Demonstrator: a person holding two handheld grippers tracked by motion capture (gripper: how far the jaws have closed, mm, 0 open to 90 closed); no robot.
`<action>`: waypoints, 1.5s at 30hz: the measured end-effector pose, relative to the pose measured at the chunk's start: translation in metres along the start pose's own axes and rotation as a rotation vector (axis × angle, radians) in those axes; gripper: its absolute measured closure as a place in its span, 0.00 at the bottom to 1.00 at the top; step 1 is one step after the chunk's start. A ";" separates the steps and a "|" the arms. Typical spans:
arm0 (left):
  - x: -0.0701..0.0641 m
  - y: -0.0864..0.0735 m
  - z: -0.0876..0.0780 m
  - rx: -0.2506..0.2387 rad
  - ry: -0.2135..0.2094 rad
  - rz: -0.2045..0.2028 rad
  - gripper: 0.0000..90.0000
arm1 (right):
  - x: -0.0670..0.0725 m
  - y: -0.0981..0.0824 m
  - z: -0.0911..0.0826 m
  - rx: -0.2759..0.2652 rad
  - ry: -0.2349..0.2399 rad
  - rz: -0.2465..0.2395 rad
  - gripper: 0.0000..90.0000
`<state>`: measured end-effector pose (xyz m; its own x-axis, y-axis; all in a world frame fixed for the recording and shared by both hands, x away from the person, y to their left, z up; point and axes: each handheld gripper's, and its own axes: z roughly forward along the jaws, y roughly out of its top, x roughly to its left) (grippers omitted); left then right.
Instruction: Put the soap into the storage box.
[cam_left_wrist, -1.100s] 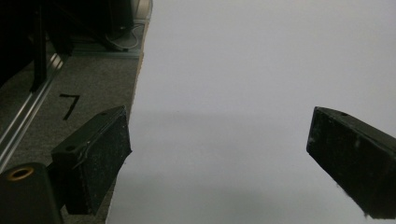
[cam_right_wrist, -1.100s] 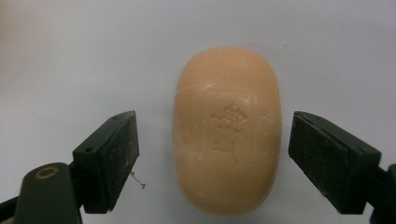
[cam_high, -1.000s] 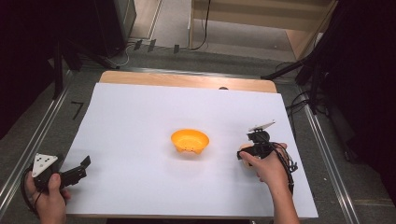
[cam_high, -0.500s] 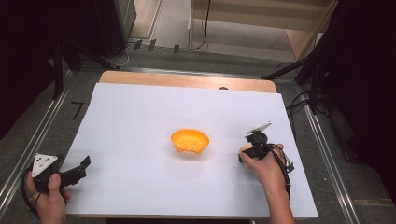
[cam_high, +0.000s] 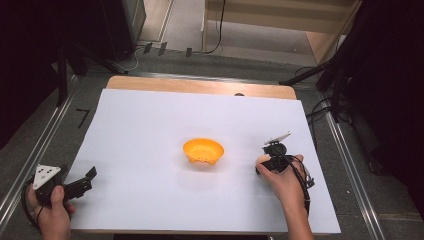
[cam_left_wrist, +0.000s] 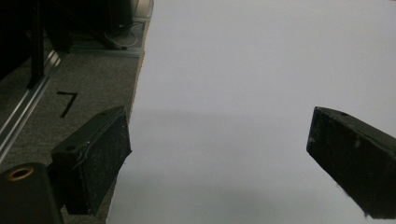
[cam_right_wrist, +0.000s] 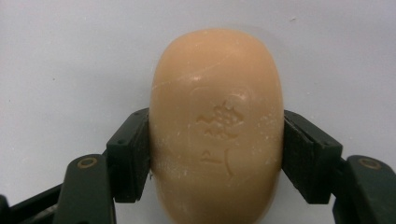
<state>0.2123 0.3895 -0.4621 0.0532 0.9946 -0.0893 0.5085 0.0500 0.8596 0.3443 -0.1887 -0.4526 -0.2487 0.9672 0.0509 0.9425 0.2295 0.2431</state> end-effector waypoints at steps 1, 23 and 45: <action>0.000 0.000 0.000 0.000 0.001 0.001 0.08 | 0.000 0.000 0.000 0.003 -0.002 -0.005 0.37; 0.000 0.000 0.001 0.000 -0.005 -0.005 0.08 | -0.011 0.003 -0.021 -0.017 0.030 -0.188 0.37; 0.000 0.000 0.001 0.004 -0.002 0.002 0.08 | 0.025 0.039 -0.051 -0.128 0.142 -0.551 0.37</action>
<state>0.2129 0.3891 -0.4623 0.0562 0.9945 -0.0888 0.5117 0.0477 0.8578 0.3630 -0.1614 -0.3921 -0.7304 0.6829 0.0112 0.6332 0.6710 0.3857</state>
